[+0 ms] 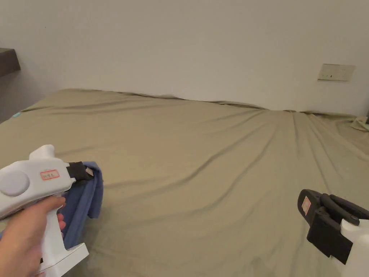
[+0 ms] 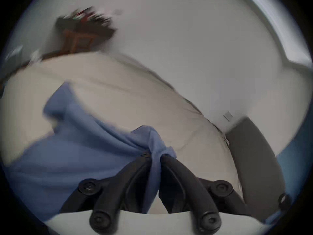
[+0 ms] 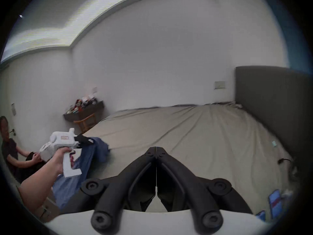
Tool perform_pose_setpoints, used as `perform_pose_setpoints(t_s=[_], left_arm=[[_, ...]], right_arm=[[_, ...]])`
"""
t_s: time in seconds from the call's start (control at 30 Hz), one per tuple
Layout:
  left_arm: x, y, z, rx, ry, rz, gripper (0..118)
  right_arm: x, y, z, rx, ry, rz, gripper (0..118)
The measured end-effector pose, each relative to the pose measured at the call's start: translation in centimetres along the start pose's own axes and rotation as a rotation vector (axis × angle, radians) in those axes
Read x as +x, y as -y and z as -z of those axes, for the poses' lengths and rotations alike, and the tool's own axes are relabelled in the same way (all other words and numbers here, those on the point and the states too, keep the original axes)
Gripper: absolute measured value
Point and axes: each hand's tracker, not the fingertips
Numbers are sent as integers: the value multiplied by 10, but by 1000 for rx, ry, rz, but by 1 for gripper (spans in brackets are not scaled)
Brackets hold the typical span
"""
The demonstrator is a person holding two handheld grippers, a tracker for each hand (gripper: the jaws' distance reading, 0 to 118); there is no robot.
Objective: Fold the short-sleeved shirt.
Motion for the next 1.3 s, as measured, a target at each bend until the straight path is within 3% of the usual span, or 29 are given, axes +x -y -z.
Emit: perform_pose_setpoints(t_s=[0.13,0.27,0.4,0.5,0.63,0.7,0.73,0.77,0.8,0.83,0.9,1.0,1.1,1.2,1.3], left_arm=[[157,35,-9,-94,136,259,2],[271,112,2,-204,311,383,2],[346,204,5,-396,461,379,2],[360,265,17,-562,544,185,2],[354,344,30,-724,419,81,2],[351,377,32,-763,372,123,2],[349,390,34,-770,343,142,7],[346,398,37,-770,343,124,34],[343,399,36,-768,346,123,86],[345,396,30,-778,362,118,118],[335,364,12,-629,528,25,118],[329,280,-23,-502,573,70,118],[291,205,-84,-230,619,164,118],[242,165,-143,-27,420,319,118],[179,173,-187,78,95,430,118]], right_arm=[[39,-28,-55,86,129,-10,3],[65,-49,-111,152,246,-36,3],[76,-61,-157,198,299,-52,3],[79,-64,-182,221,313,-61,3],[79,-61,-197,229,319,-72,3],[79,-59,-198,229,311,-80,3],[79,-58,-198,229,305,-82,3],[85,-57,-196,232,297,-77,3],[87,-56,-195,234,288,-73,3],[87,-56,-193,237,274,-69,3],[87,-56,-190,245,257,-64,3],[85,-56,-184,263,231,-52,3],[86,-51,-175,267,192,-33,3],[83,-36,-161,242,140,-54,3],[79,-11,-140,149,99,-61,3]])
